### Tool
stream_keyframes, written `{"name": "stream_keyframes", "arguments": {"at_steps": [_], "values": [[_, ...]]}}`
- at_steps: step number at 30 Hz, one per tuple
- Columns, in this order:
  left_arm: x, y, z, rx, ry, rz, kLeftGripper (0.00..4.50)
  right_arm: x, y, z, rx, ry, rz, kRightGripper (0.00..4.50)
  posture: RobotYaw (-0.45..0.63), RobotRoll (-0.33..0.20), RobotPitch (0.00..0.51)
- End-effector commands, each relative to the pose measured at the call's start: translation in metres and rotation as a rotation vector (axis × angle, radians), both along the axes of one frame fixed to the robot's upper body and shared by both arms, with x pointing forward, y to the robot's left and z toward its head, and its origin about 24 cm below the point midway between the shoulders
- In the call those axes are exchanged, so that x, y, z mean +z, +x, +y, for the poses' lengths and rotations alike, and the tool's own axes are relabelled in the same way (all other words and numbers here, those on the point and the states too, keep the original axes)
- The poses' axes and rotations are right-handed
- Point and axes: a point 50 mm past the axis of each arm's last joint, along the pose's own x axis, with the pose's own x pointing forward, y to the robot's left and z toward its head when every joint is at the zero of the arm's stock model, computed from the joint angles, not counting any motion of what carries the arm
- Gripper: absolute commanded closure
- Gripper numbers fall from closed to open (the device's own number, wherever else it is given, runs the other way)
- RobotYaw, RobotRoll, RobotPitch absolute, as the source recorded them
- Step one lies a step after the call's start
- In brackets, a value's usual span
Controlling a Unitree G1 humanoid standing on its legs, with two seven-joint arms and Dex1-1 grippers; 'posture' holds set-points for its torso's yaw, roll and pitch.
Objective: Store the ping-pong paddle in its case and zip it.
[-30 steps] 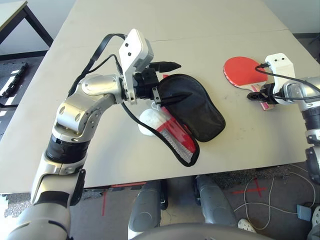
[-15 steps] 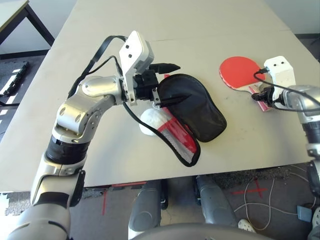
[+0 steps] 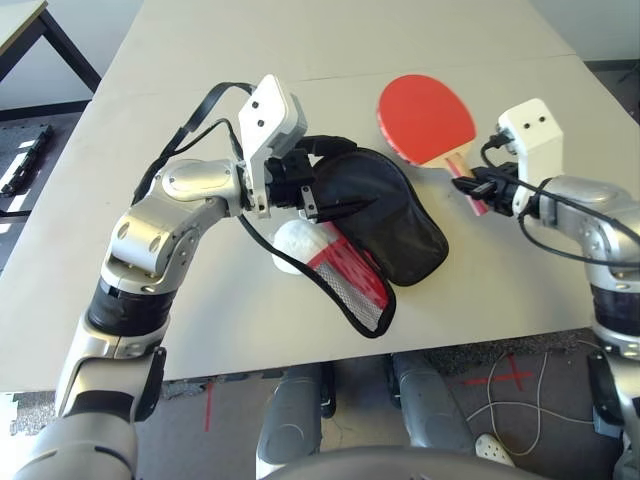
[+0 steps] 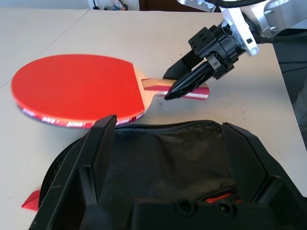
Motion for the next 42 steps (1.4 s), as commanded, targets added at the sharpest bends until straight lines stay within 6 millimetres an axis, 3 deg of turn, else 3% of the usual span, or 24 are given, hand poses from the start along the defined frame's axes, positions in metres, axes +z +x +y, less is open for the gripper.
{"name": "stream_keyframes", "arguments": {"at_steps": [1,10,23,25,34,42], "values": [[-0.002,-0.005,-0.003,-0.012,0.016,0.004,0.00,-0.005,-0.012,0.024,0.065,0.003,0.044,3.38,-0.06,0.000,0.232],[-0.002,-0.007,-0.005,-0.019,0.020,0.014,0.00,-0.025,-0.018,0.047,0.074,-0.040,0.195,3.38,-0.07,0.000,0.251],[0.000,-0.008,-0.006,-0.008,0.017,0.010,0.00,-0.033,-0.013,0.052,0.042,-0.052,0.297,3.38,-0.05,0.000,0.247],[0.000,-0.008,-0.005,-0.003,0.017,0.009,0.00,-0.031,-0.014,0.047,0.046,-0.047,0.295,2.63,-0.05,0.000,0.247],[0.000,-0.008,-0.004,0.004,0.018,0.006,0.00,-0.018,-0.023,0.021,0.136,-0.023,0.316,0.01,-0.04,0.000,0.245],[0.000,-0.009,0.001,0.020,0.024,0.002,0.00,-0.015,-0.021,0.002,0.161,-0.045,0.317,0.01,-0.03,0.000,0.244]]}}
